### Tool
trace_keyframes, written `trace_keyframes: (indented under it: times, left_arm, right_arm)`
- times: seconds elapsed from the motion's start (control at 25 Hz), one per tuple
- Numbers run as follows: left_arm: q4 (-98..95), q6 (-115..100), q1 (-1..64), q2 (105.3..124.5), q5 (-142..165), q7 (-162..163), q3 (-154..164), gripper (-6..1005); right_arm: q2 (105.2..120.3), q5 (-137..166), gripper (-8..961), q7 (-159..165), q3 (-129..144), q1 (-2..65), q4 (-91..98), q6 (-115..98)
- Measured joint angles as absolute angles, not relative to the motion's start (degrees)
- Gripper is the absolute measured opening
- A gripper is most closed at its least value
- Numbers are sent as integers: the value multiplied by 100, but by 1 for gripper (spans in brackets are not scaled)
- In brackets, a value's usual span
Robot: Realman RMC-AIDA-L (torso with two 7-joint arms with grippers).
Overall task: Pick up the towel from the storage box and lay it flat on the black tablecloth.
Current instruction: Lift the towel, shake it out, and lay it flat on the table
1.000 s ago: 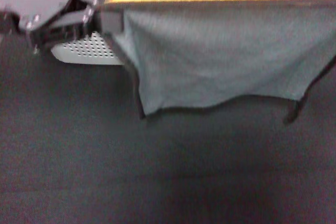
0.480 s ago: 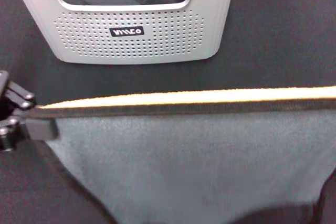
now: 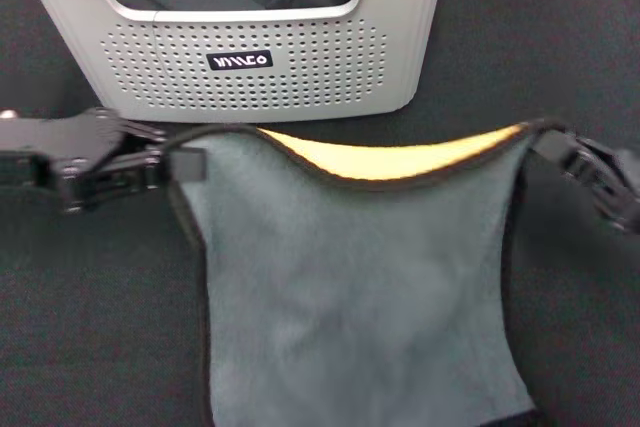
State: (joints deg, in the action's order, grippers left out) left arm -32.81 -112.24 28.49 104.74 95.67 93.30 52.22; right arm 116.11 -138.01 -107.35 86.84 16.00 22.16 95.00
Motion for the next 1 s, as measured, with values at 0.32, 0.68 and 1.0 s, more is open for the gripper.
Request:
trace_keyframes:
  times: [0.32,0.68,1.0]
  left_arm:
    - [-3374,-10179,3101,10563,10291,9562,4990,23]
    - [-3435,-9403,3297,10813,10778,9647,4999,23]
    - [-3427,-8692,3443,11090,11318,9772,5017,23]
  right_arm:
    - [11596,-13904,155,-10737,8672,1932,2186,8548]
    - [11548,-13753,159,-10756,8969,2316,2153,7393]
    - [11543,-13728,162,-10720,8979,2441,2172,6942]
